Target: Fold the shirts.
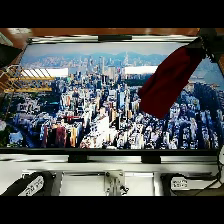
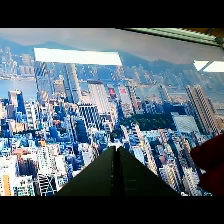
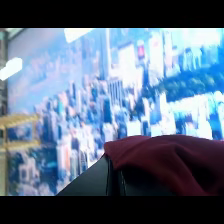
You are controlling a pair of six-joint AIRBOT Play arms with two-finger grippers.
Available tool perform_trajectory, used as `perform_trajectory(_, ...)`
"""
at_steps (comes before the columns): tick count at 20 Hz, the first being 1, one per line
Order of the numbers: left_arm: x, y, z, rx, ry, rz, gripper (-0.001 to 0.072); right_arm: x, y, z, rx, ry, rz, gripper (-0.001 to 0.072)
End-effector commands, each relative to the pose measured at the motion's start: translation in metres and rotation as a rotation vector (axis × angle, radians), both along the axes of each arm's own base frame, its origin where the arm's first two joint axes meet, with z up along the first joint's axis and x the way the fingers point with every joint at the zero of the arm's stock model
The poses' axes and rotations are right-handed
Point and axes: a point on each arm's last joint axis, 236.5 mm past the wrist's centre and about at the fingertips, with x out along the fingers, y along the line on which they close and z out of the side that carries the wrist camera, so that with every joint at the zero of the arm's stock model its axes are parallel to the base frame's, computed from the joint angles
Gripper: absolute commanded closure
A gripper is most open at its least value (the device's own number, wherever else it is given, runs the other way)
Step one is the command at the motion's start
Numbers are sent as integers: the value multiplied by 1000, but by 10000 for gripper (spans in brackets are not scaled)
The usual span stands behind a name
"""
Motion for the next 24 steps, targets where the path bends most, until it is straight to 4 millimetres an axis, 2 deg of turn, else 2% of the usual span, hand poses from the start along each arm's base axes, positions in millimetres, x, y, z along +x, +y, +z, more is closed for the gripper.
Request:
perform_trajectory(1,1,0,-1,0,2,0,670,45,-7,25,109,-177,-66,660)
perform_trajectory(3,1,0,-1,0,2,0,670,64,-19,45,121,-292,-125,659)
perform_trajectory(5,0,-1,-1,0,2,-4,670,69,-41,47,56,-343,-164,659)
perform_trajectory(6,-1,-3,-1,0,7,-10,670,66,-54,35,-12,-319,-166,659)
perform_trajectory(8,-8,-8,-7,4,35,-39,670,44,-87,-22,-195,-134,-143,659)
perform_trajectory(11,-17,-15,-15,14,77,-78,670,-31,-142,-143,-411,342,-114,659)
perform_trajectory(13,-20,-17,-18,16,91,-91,670,-84,-157,-204,-397,598,-93,659)
perform_trajectory(14,-21,-17,-18,17,94,-94,670,-108,-159,-225,-366,690,-81,659)
perform_trajectory(16,-21,-17,-19,17,94,-95,670,-147,-163,-249,-335,807,-86,659)
perform_trajectory(21,-21,-17,-19,18,95,-95,670,-233,-196,-262,-351,985,-202,659)
perform_trajectory(24,-21,-17,-19,18,95,-95,670,-284,-190,-287,-246,1079,-301,659)
